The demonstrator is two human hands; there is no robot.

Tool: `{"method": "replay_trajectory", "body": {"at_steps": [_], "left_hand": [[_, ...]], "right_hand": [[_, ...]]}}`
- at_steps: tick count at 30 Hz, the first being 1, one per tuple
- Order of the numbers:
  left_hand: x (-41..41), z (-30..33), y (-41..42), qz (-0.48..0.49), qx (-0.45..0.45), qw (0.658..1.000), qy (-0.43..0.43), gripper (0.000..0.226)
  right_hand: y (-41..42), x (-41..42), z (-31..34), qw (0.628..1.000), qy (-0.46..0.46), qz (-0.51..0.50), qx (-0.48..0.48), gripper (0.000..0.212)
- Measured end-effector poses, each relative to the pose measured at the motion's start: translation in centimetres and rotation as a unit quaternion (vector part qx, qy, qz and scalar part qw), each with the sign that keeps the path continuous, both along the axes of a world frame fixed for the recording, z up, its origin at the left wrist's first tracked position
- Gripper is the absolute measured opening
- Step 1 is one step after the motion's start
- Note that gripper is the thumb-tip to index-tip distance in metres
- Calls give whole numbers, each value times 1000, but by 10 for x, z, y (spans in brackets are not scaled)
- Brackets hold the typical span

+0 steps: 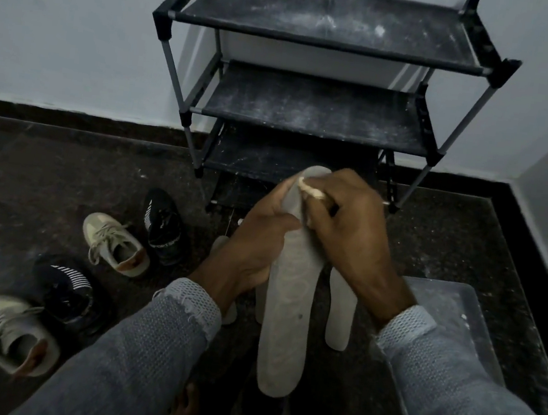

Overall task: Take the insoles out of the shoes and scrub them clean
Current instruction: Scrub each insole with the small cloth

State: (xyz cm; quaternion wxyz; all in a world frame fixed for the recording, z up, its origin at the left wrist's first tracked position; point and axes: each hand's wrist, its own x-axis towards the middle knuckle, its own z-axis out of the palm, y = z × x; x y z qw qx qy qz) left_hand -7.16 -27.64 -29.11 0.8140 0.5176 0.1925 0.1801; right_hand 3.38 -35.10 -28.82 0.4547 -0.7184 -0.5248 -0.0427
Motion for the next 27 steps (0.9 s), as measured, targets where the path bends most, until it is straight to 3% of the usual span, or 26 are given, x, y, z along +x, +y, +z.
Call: {"method": "replay_trajectory", "body": {"at_steps": [2, 8, 14, 20, 25, 27], "left_hand": [[0, 1, 1, 5, -12, 1000, -9, 64], [-2, 3, 2, 30, 12, 999, 26, 65], [-2, 3, 4, 34, -34, 999, -3, 62], [-4, 8, 5, 47, -12, 998, 31, 64], [-3, 7, 6, 55, -35, 998, 25, 62], [-4, 7, 7, 59, -34, 997, 28, 61]], "right_hand": [[3, -7, -1, 999, -18, 23, -19, 17], [-2, 18, -3, 993, 17, -114, -4, 13], [6, -8, -4, 1000, -6, 17, -13, 15], [-1, 14, -6, 992, 32, -119, -9, 14], [4, -11, -4, 1000, 11, 17, -16, 16], [7, -10, -4, 1000, 2, -5, -20, 15]]}}
